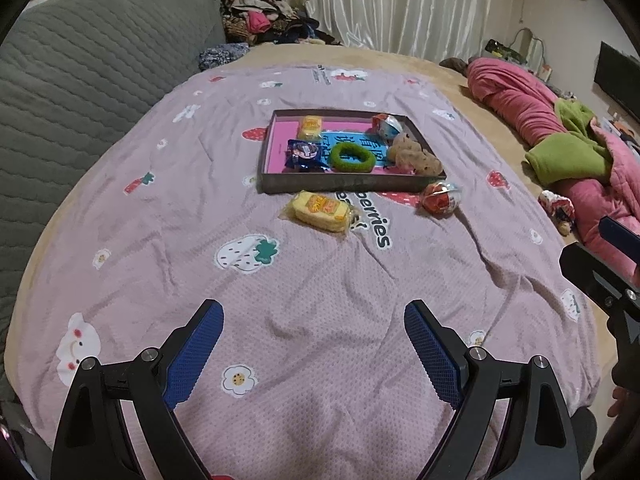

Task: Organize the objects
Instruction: 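Move both tools toward the yellow cake pack and red-white egg toy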

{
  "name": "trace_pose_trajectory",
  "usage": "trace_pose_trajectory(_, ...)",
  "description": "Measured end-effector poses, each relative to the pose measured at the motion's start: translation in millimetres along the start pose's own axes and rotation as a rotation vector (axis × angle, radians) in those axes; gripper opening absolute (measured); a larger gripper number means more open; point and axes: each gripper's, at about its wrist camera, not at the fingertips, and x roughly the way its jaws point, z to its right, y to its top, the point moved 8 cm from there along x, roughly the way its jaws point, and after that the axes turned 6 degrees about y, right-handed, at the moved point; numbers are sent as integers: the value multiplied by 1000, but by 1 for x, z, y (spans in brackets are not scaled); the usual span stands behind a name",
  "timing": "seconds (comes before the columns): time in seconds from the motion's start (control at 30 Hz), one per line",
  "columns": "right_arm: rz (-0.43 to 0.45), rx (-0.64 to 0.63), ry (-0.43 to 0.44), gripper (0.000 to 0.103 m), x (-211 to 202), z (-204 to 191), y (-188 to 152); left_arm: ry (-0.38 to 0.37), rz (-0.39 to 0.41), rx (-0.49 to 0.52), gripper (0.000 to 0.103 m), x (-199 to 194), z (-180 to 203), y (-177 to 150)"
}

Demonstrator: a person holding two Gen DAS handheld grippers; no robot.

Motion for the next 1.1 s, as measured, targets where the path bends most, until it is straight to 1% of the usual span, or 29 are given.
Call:
trace_pose_trajectory(0.2, -22, 1, 0, 102, 13, 4, -6, -3, -6, 0, 92, 11, 4, -1)
trace_pose_trajectory(0.53, -60, 15, -4, 102, 37, 15, -14, -11, -49, -6, 92, 41, 7, -3)
trace_pose_trajectory(0.9, -108, 16, -20, 102, 73, 31, -20, -23, -73, -21, 92, 76, 14, 11)
trace_pose_trajectory(1.1, -121, 18, -26, 102, 93, 40, -21, -45, -84, -32, 92, 95, 23, 23)
